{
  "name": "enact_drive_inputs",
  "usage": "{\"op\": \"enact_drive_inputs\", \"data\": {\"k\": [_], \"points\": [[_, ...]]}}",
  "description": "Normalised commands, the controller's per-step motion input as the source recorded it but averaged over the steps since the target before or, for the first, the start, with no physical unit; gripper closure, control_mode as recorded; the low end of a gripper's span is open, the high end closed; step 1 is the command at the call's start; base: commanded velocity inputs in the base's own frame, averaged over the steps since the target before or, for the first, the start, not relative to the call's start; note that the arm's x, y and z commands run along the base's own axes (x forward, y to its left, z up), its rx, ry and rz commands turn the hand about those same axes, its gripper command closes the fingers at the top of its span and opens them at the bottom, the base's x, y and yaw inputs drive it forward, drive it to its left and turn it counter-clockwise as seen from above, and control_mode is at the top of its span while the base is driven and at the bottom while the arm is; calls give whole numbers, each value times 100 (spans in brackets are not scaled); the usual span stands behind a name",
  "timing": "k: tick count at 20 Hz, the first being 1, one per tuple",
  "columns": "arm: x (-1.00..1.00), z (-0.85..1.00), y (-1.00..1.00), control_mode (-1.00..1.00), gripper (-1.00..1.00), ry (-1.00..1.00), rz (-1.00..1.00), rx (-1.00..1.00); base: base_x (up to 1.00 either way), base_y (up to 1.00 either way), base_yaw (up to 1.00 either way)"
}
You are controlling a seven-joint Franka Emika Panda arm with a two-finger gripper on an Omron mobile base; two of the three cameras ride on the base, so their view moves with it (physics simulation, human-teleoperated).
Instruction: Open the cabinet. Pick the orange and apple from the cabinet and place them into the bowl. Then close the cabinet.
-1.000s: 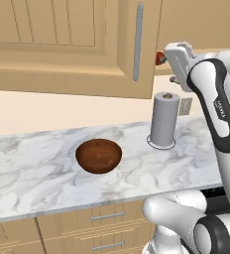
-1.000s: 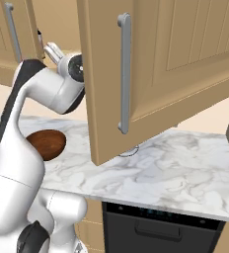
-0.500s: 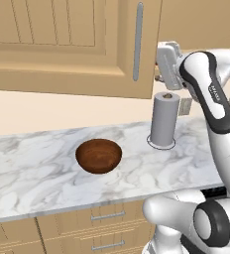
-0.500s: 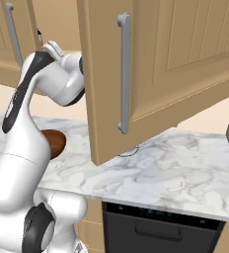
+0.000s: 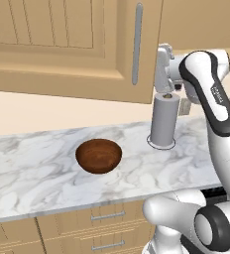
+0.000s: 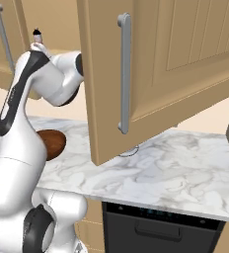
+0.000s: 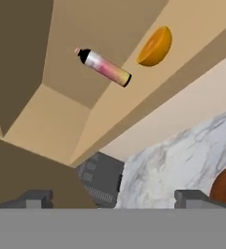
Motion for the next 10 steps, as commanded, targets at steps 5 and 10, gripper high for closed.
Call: {"op": "enact_drive_inputs", "data": {"k": [5,10], "points": [[-91,0,35,-100,-100,0,20,0,0,0,0],[-39,-3,41,-100,-100,0,16,0,0,0,0]]}}
